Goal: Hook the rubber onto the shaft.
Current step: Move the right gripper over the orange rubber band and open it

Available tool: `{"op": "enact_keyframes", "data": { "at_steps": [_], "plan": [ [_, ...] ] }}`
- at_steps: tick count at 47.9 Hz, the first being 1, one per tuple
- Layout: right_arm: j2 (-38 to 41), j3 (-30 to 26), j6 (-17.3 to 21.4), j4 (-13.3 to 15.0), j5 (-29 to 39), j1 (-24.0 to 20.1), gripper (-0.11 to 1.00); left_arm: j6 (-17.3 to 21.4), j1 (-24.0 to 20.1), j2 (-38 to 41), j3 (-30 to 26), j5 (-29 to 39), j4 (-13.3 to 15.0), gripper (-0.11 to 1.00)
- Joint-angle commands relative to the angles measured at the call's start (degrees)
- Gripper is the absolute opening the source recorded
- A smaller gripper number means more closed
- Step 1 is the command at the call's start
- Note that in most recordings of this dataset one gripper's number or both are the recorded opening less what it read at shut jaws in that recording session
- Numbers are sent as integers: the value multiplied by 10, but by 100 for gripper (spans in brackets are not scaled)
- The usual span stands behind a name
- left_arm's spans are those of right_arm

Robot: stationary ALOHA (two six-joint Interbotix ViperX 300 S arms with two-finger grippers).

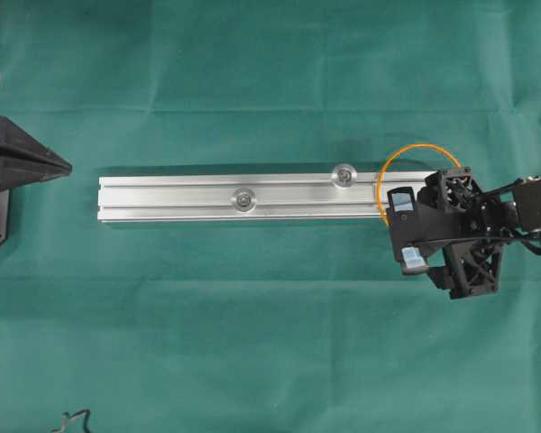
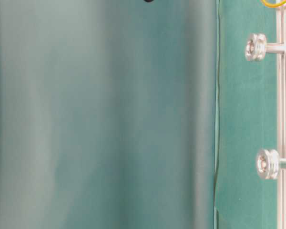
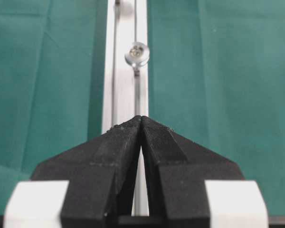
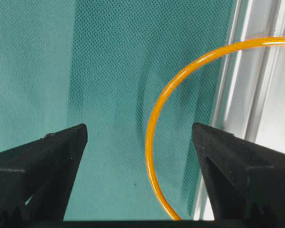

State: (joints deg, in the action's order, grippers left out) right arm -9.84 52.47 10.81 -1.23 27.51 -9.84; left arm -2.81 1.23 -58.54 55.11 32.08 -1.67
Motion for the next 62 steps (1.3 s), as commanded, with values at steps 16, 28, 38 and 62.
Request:
{"op": "enact_keyframes", "data": {
  "at_steps": [16,28,38,62],
  "plan": [
    [11,-3,7,-2,-30,-4,91,1,-2,5,-14,-4,-3,2],
    [17,-1,6,-2,-32,-4,91,1,-3,5,-14,-4,-3,2],
    [28,-2,6,0,-33,-4,66,1,-4,5,-14,-4,-3,2],
    [31,-6,7,3,-33,-4,5,1,-4,5,-14,-4,-3,2]
  ]
}}
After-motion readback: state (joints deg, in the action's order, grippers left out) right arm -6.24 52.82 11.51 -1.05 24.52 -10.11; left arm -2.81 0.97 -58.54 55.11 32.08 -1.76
